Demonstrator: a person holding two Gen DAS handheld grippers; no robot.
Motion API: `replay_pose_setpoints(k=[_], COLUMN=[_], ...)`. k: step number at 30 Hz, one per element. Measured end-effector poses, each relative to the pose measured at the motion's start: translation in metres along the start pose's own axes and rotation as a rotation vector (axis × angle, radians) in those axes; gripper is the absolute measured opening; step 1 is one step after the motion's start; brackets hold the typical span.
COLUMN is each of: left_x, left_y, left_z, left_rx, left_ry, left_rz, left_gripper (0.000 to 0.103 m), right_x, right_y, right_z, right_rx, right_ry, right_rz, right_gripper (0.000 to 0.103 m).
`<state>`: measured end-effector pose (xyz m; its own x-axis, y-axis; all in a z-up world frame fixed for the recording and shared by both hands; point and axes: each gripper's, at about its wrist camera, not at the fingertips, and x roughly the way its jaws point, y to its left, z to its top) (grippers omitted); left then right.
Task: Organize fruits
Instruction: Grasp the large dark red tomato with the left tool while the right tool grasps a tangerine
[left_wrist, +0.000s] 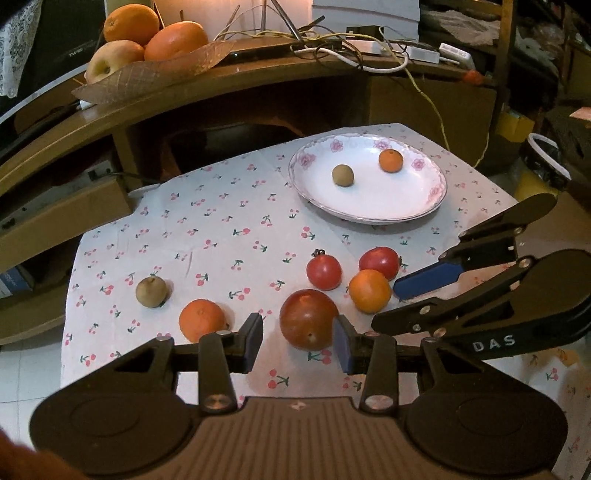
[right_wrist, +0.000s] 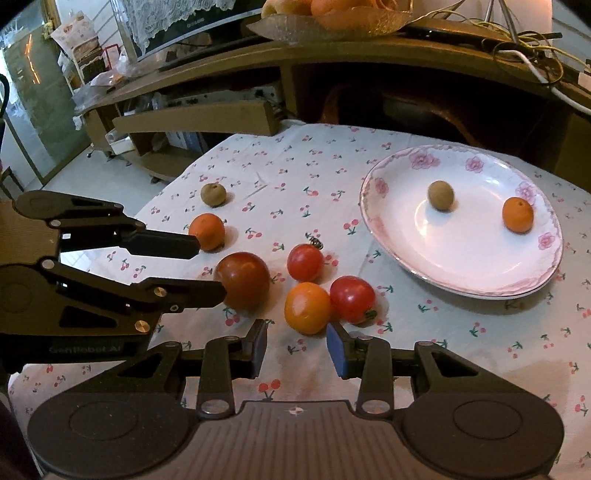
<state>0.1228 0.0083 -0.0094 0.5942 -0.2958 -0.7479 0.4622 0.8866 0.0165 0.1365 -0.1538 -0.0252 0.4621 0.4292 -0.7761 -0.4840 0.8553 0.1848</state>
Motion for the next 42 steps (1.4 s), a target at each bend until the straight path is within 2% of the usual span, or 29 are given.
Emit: replay_pose_setpoints(k=[5, 9, 18, 19, 21, 29, 33, 42], left_x=[-0.001, 0.000, 0.002, 0.002, 0.003, 0.017, 0.026, 0.044], left_y=[0.002, 0.005, 0.003, 0.002, 0.003, -0.003, -0.008, -0.014], left_z=[-0.002, -0.003, -0.005, -0.005, -0.005, -0.004, -0.001, 0.001], left_rx=[-0.003, -0.004, 0.002, 0.002, -0.001, -0.009, -0.003, -0.021], left_ry=[0.002, 0.002, 0.007, 0.007, 0.006, 0.021, 0.021, 0.028], left_rz=[-0.008, -0.019, -0.040, -0.042, -0.043, -0.044, -0.021, 0.015], left_gripper=[0.046, 0.046, 0.047, 0.047, 0.047, 0.047, 0.052, 0.052], right_x=[0.009, 0.012, 0.017, 0.017, 0.018, 0.010, 0.006, 0.001], right_y=[0.001, 0.001, 0.001, 0.002, 0.002, -0.002, -0.005, -0.012], right_z=[-0.002, 0.000, 0.002, 0.002, 0.003, 0.001, -0.002, -0.007], right_rx=[0.014, 0.029, 0.029, 0.025, 0.019, 0.040, 0.041, 0.029], right_ry=[0.015, -0.008, -0.042, -0.043, -0.040, -0.021, -0.008, -0.005], right_rz=[-0.008, -0.026, -0.059, -0.064, -0.084, -0.067, -0.073, -0.108], right_gripper=[0.039, 0.043, 0.044, 0.043, 0.032, 0.031, 0.031, 0.031])
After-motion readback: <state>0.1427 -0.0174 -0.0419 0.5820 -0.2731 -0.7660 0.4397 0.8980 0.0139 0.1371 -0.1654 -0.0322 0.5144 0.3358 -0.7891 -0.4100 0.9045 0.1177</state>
